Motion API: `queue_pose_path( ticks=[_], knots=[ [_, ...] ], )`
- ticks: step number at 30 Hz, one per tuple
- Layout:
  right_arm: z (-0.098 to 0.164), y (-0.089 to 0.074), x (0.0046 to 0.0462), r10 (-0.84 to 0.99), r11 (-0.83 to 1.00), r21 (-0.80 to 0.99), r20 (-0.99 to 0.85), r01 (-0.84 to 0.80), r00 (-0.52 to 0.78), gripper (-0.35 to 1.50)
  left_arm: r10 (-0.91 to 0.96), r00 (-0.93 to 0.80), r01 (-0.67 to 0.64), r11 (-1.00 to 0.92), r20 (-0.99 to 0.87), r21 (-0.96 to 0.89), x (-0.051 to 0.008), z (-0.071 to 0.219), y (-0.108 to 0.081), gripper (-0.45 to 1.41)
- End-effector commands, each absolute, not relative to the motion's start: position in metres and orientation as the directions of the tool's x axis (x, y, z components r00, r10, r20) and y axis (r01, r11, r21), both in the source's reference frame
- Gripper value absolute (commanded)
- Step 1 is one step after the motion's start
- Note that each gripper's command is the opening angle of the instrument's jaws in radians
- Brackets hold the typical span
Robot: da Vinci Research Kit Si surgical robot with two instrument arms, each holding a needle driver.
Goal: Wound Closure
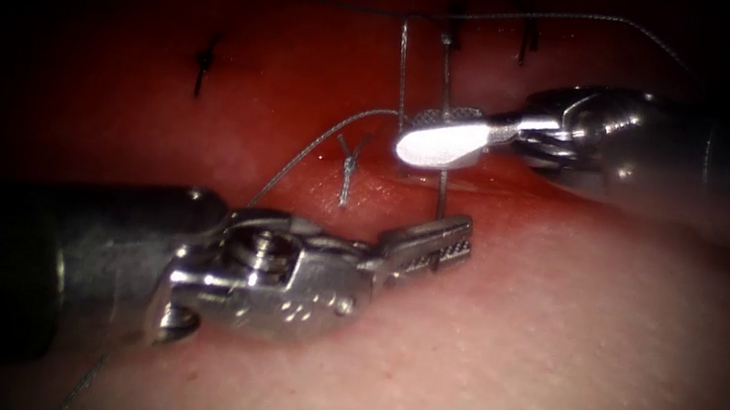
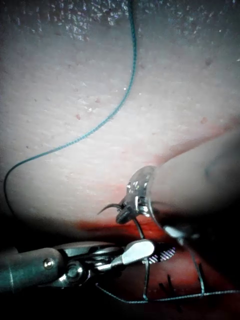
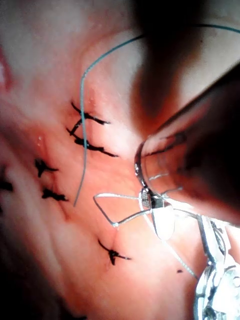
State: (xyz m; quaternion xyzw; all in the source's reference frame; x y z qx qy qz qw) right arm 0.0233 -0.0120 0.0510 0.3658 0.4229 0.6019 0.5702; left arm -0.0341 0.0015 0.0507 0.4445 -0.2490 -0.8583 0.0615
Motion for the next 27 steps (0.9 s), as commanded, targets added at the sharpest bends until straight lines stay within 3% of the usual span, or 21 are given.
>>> queue_pose_path(
  ticks=[1,2,3,7,8,10,13,16,17,18,19,21,22,27],
  knots=[
    [0.0514,-0.0116,0.0244,0.996,0.01,0.927,-0.044,-0.375,-0.083,0.44,-0.327,-0.597,-0.117,-0.867,-0.732,0.484,-0.0347,0.0511,0.0019,-0.45],
    [0.0514,-0.0116,0.0244,0.995,0.01,0.925,-0.046,-0.379,-0.087,0.15,-0.327,-0.597,-0.117,-0.867,-0.732,0.483,-0.0348,0.0511,0.0018,-0.45],
    [0.0514,-0.0116,0.0244,0.995,0.009,0.921,-0.045,-0.389,-0.085,-0.35,-0.327,-0.597,-0.117,-0.867,-0.732,0.483,-0.0348,0.051,0.0018,-0.45],
    [0.0515,-0.0116,0.024,0.996,0.003,0.895,-0.041,-0.446,-0.075,-0.35,-0.333,-0.596,-0.114,-0.866,-0.731,0.487,-0.0348,0.051,0.0019,-0.45],
    [0.0516,-0.0115,0.0236,0.996,0.003,0.894,-0.041,-0.448,-0.076,-0.35,-0.333,-0.595,-0.109,-0.868,-0.732,0.484,-0.0348,0.051,0.002,0.19],
    [0.0518,-0.0112,0.0232,0.995,-0.012,0.89,-0.034,-0.456,-0.093,-0.35,-0.336,-0.597,-0.099,-0.87,-0.728,0.483,-0.0348,0.051,0.0022,0.94],
    [0.052,-0.0103,0.0225,0.988,-0.022,0.891,-0.049,-0.453,-0.143,-0.35,-0.313,-0.592,-0.098,-0.887,-0.742,0.452,-0.0346,0.051,0.0023,1.09],
    [0.0522,-0.0093,0.0216,0.978,-0.021,0.888,-0.077,-0.459,-0.194,-0.35,-0.284,-0.562,-0.086,-0.914,-0.777,0.397,-0.0339,0.0509,0.0023,0.91],
    [0.0522,-0.009,0.0213,0.974,-0.009,0.887,-0.097,-0.462,-0.205,-0.35,-0.265,-0.555,-0.087,-0.924,-0.789,0.372,-0.0337,0.0509,0.0023,0.76],
    [0.0521,-0.0085,0.0208,0.965,0.02,0.882,-0.14,-0.47,-0.222,-0.35,-0.22,-0.536,-0.084,-0.947,-0.815,0.311,-0.0329,0.0509,0.0027,0.22],
    [0.0519,-0.0083,0.0206,0.959,0.029,0.88,-0.159,-0.473,-0.236,-0.35,-0.204,-0.532,-0.078,-0.955,-0.822,0.288,-0.0326,0.0509,0.0029,-0.06],
    [0.0516,-0.008,0.0205,0.949,0.081,0.881,-0.211,-0.466,-0.235,-0.35,-0.132,-0.53,-0.061,-0.979,-0.838,0.193,-0.0319,0.0512,0.0035,-0.38],
    [0.0515,-0.0079,0.0206,0.943,0.106,0.877,-0.239,-0.469,-0.232,-0.35,-0.115,-0.535,-0.044,-0.985,-0.837,0.164,-0.0316,0.0514,0.0038,-0.45],
    [0.0505,-0.0076,0.0211,0.906,0.252,0.844,-0.377,-0.473,-0.191,-0.35,0.066,-0.624,0.019,-0.995,-0.779,-0.099,-0.03,0.0551,0.0061,-0.45]
  ],
)
